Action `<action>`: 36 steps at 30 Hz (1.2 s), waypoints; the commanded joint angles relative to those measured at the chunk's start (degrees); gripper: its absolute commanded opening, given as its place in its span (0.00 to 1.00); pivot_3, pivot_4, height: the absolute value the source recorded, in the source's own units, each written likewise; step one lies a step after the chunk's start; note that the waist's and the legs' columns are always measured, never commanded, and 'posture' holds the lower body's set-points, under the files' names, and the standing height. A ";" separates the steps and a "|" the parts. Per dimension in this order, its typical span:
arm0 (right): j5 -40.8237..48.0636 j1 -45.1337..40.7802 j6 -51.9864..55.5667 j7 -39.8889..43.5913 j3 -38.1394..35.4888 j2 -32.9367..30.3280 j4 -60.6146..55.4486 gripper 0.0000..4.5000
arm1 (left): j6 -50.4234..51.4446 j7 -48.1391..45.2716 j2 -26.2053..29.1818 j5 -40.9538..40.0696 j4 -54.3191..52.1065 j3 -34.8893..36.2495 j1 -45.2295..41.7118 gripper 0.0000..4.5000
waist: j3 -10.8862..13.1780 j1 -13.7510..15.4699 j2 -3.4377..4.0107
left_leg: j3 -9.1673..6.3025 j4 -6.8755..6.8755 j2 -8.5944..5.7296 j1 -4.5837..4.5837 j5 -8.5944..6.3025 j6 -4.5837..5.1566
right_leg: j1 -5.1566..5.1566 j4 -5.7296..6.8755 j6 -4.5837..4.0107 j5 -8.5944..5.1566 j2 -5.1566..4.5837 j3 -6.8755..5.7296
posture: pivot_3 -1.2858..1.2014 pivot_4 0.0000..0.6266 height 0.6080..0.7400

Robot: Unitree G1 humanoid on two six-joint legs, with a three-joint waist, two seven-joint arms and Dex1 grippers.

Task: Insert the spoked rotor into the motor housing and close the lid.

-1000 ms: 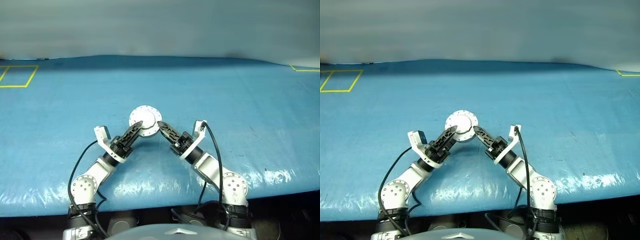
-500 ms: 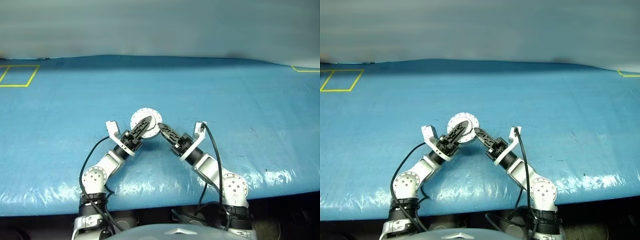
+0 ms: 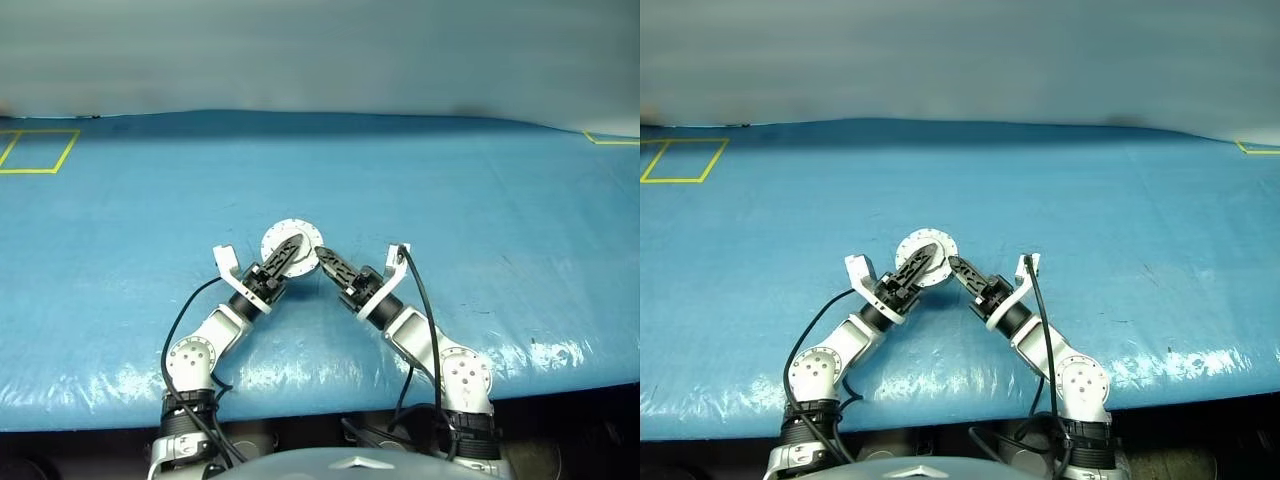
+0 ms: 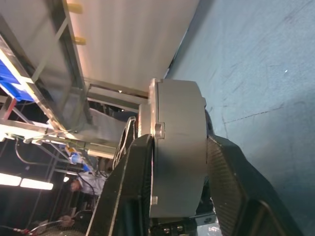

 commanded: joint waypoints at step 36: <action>-19.41 2.38 -8.97 1.12 1.56 -6.04 -8.10 0.68 | -26.96 15.67 3.61 25.49 8.65 8.04 -7.09 0.82 | -0.07 0.08 -0.15 | -0.03 0.28 -0.32 -0.07 0.02 0.01 | 0.06 0.04 0.19 0.15 -0.01 -0.04 | 0.52 0.24 1.00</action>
